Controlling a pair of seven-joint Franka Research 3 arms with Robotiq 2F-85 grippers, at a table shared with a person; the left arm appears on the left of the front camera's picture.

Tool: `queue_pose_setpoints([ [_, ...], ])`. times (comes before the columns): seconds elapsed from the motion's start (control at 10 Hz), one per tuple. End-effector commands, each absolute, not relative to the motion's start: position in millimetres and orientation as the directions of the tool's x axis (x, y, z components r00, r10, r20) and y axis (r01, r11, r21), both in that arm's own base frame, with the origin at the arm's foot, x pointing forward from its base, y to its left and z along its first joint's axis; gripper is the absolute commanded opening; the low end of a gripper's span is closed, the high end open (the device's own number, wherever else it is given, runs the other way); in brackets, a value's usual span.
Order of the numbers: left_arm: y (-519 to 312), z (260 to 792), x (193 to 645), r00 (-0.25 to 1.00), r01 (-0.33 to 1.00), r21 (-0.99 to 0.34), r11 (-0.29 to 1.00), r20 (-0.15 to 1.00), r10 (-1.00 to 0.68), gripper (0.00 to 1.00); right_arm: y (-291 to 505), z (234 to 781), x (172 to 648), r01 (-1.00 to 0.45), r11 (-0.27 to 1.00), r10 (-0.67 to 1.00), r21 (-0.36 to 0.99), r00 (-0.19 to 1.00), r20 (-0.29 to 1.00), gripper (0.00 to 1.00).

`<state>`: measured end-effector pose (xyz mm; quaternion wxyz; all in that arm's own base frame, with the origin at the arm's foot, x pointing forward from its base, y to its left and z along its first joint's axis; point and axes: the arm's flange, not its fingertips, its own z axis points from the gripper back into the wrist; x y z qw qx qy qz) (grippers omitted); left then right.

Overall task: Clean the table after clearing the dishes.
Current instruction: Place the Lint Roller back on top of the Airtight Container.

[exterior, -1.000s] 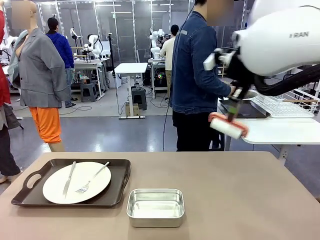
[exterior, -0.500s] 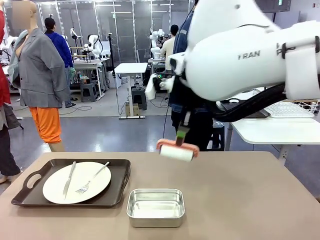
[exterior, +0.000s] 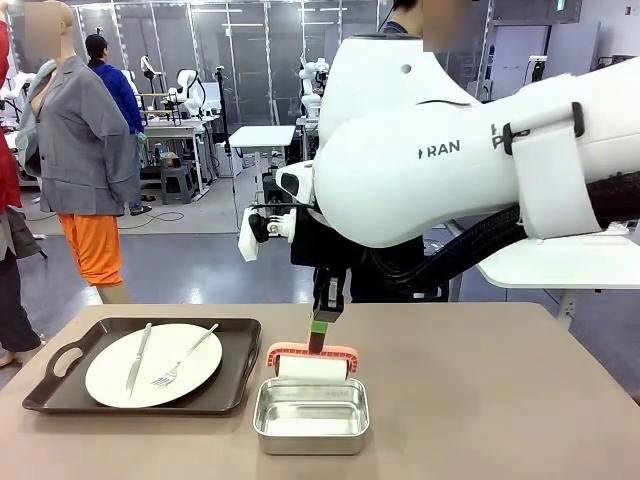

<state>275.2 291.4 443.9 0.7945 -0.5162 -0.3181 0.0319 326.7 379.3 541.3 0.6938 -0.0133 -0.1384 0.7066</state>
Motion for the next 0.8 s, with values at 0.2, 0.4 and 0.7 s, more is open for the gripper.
queue_pose_setpoints([
  [0.2,292,445,272,0.791,0.291,-0.84,0.459,0.48,0.378,1.0,373,550,327,-0.974,0.016,0.982,-0.226,-0.027,0.187,0.21],
  [0.4,292,445,272,0.791,0.291,-0.84,0.459,0.48,0.378,1.0,373,550,327,-0.974,0.016,0.982,-0.226,-0.027,0.187,0.21],
  [0.7,292,445,272,0.791,0.291,-0.84,0.459,0.48,0.378,1.0,392,529,345,-0.986,-0.005,0.991,-0.164,-0.026,0.131,0.21],
])
